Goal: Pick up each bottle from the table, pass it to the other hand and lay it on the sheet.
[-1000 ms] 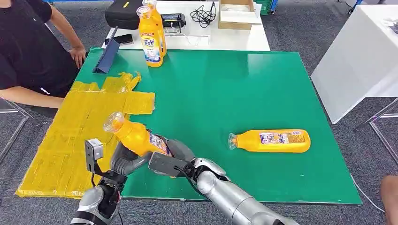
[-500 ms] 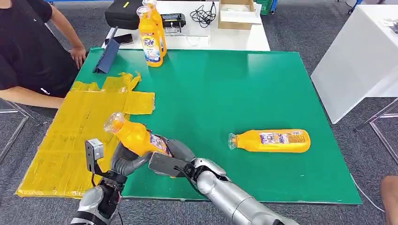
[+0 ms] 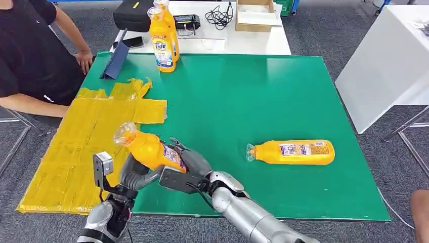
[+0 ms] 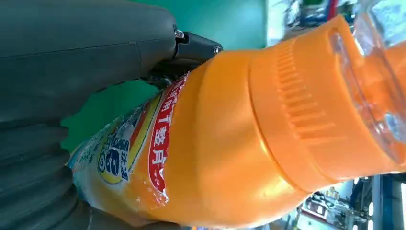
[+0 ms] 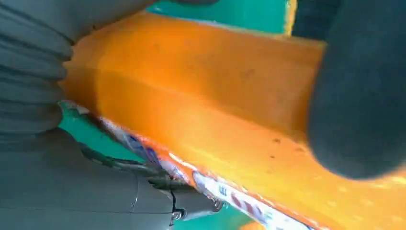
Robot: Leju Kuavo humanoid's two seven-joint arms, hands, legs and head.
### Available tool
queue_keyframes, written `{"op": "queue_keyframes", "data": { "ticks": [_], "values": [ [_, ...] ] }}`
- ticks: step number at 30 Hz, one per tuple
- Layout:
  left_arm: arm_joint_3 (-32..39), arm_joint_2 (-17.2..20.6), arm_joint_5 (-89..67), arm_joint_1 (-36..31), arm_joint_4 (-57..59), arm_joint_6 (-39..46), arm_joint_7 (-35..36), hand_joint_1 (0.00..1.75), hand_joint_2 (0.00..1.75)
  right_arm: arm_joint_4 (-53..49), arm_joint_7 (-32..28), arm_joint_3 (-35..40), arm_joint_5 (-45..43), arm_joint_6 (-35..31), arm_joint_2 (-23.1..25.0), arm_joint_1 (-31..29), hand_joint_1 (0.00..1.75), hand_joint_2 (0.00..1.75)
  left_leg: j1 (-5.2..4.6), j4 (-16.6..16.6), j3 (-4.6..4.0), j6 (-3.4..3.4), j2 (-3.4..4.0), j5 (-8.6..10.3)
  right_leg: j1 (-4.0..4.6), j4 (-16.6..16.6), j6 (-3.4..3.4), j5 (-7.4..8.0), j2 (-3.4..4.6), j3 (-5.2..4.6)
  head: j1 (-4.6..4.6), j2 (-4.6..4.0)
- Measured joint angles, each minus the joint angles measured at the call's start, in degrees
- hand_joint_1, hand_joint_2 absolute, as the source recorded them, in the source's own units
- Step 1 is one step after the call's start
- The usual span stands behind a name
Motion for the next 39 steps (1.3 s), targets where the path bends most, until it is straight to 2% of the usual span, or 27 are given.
{"op": "queue_keyframes", "data": {
  "ticks": [3, 5, 7, 13, 19, 21, 24, 27, 32, 36, 39],
  "values": [
    [0.52, -0.2, -7.65, -0.4, -3.21, 4.22, -3.39, 1.75, 1.75, -4.59, 0.09, -3.45, 5.16, 0.15, -1.55, 1.69, 0.0, 0.0, 0.0, 0.0, 0.0, 0.0, -0.03, 0.0, 0.0, 0.0, 0.0, 0.0, -0.03, 0.03, -0.02, 0.0],
    [0.55, -0.61, -13.21, -1.97, -6.03, 7.59, -6.27, 1.75, 1.75, -7.76, 0.5, -5.97, 8.33, 1.33, -3.26, 3.83, 0.0, 0.0, 0.01, 0.0, -0.05, 0.01, -0.44, 0.01, 0.0, 0.0, 0.0, -0.01, -0.43, 0.16, 0.06, 0.0],
    [1.14, -0.74, -18.23, -2.57, -8.5, 11.74, -7.98, 1.75, 1.75, -11.11, 0.59, -8.66, 10.4, 2.1, -5.18, 6.6, 0.0, 0.0, 0.0, 0.0, -0.12, 0.01, -0.52, 0.0, -0.05, 0.0, 0.01, -0.01, -0.5, 0.17, 0.02, 0.0],
    [3.28, -0.72, -28.85, -1.84, -13.66, 20.48, -11.36, 1.75, 1.75, -20.85, 0.24, -17.49, 13.07, 3.98, -10.78, 10.05, 0.0, 0.0, -0.01, 0.0, -0.11, 0.01, -0.66, 0.0, -0.05, -0.01, 0.01, -0.01, -0.56, 0.2, 0.0, 0.0],
    [3.56, -0.72, -38.89, -0.36, -15.8, 29.07, -12.26, 1.75, 1.75, -25.99, -0.07, -22.25, 14.18, 4.63, -13.49, 12.32, 0.0, 0.0, 0.01, 0.0, -0.1, 0.02, -0.63, 0.0, -0.04, -0.01, 0.01, -0.01, -0.56, 0.19, 0.0, 0.0],
    [3.41, -0.72, -45.91, -0.16, -16.04, 34.35, -11.16, 1.75, 1.75, -27.01, -0.15, -23.08, 14.24, 4.66, -14.14, 12.68, 0.0, 0.0, 0.01, 0.0, -0.09, 0.01, -0.64, 0.0, -0.04, -0.01, 0.01, -0.01, -0.56, 0.18, 0.0, 0.0],
    [2.05, -0.06, -63.27, -0.06, -15.75, 43.04, -3.96, 1.75, 1.75, -28.48, -0.37, -24.37, 14.2, 4.66, -15.28, 12.87, 0.0, 0.0, 0.01, 0.0, -0.09, 0.01, -0.65, 0.0, -0.04, -0.01, 0.01, -0.01, -0.56, 0.19, 0.0, 0.0],
    [0.63, 1.51, -72.25, -0.11, -13.33, 45.9, 1.28, 1.75, 1.75, -30.16, -0.94, -25.9, 13.7, 4.83, -16.61, 12.91, 0.0, 0.0, 0.0, 0.0, -0.08, 0.01, -0.63, 0.0, -0.04, -0.01, 0.01, 0.0, -0.56, 0.2, 0.0, 0.0],
    [-0.44, 2.82, -74.49, -0.23, -10.84, 46.64, 2.96, 1.75, 1.75, -31.71, -1.03, -27.23, 13.35, 4.98, -17.9, 12.95, 0.0, 0.0, 0.0, 0.0, -0.06, 0.02, -0.64, 0.0, -0.04, -0.01, 0.01, 0.0, -0.55, 0.2, -0.02, 0.0],
    [-1.01, 4.81, -86.03, -1.95, -5.61, 43.56, 11.43, 1.75, 1.75, -33.76, -1.18, -29.0, 11.88, 5.05, -19.16, 13.26, 0.0, 0.0, -0.01, 0.01, -0.07, 0.01, -0.65, 0.0, -0.04, -0.01, 0.01, 0.0, -0.57, 0.2, 0.0, 0.0],
    [-1.07, 6.67, -87.31, -4.33, 2.18, 41.46, 13.36, 1.75, 1.75, -36.0, -1.18, -31.3, 11.6, 6.23, -21.14, 13.28, 0.0, 0.0, -0.01, 0.01, -0.06, 0.02, -0.63, 0.0, -0.05, -0.01, 0.01, 0.0, -0.56, 0.21, 0.0, 0.0]
  ]
}}
